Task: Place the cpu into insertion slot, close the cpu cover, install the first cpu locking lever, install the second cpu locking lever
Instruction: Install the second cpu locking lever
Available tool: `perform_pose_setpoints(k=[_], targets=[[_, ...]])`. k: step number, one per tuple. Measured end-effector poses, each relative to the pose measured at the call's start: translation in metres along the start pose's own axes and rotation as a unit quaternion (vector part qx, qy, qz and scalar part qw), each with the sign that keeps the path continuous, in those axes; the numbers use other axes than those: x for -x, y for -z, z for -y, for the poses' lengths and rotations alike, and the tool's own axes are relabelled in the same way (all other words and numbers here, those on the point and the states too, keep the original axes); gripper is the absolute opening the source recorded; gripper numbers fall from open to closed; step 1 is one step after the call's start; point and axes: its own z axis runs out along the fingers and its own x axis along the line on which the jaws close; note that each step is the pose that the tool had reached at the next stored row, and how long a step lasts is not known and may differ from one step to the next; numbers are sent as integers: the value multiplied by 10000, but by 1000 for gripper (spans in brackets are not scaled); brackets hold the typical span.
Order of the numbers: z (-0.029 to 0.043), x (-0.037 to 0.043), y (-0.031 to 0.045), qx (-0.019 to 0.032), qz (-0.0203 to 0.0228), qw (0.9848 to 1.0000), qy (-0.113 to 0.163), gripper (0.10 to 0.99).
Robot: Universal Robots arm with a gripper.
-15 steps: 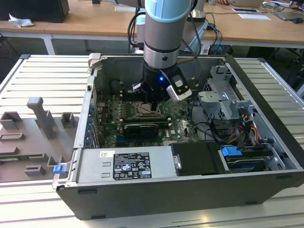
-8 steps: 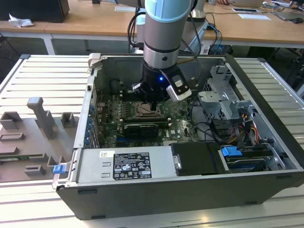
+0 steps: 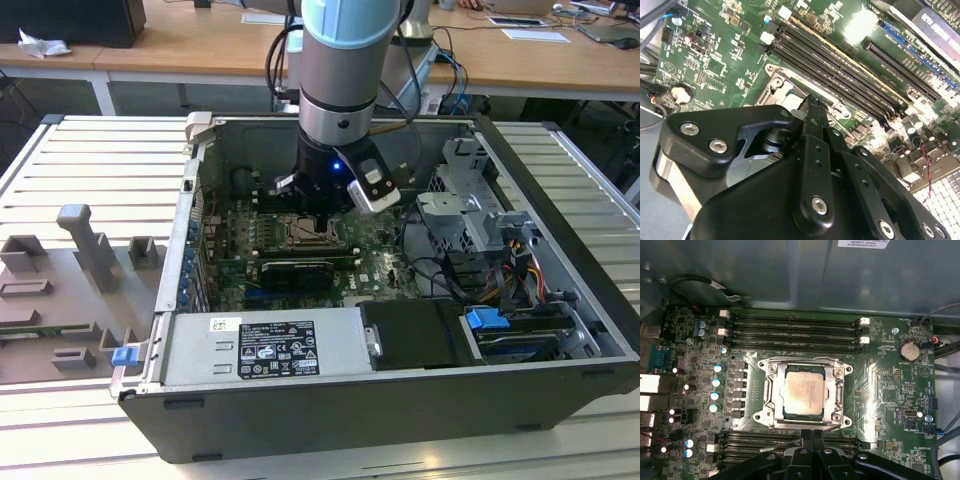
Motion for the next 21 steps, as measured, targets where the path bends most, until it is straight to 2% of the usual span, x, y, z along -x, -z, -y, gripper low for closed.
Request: perform_pose_setpoints(k=[2,13,17,21], targets=[[10,-17,1,25,1,10000,0,106],[45,-49,-14,26,1,10000,-1,106],[56,-88,-16,42,2,10000,0,106],[59,-186,-22,62,3,10000,0,106]])
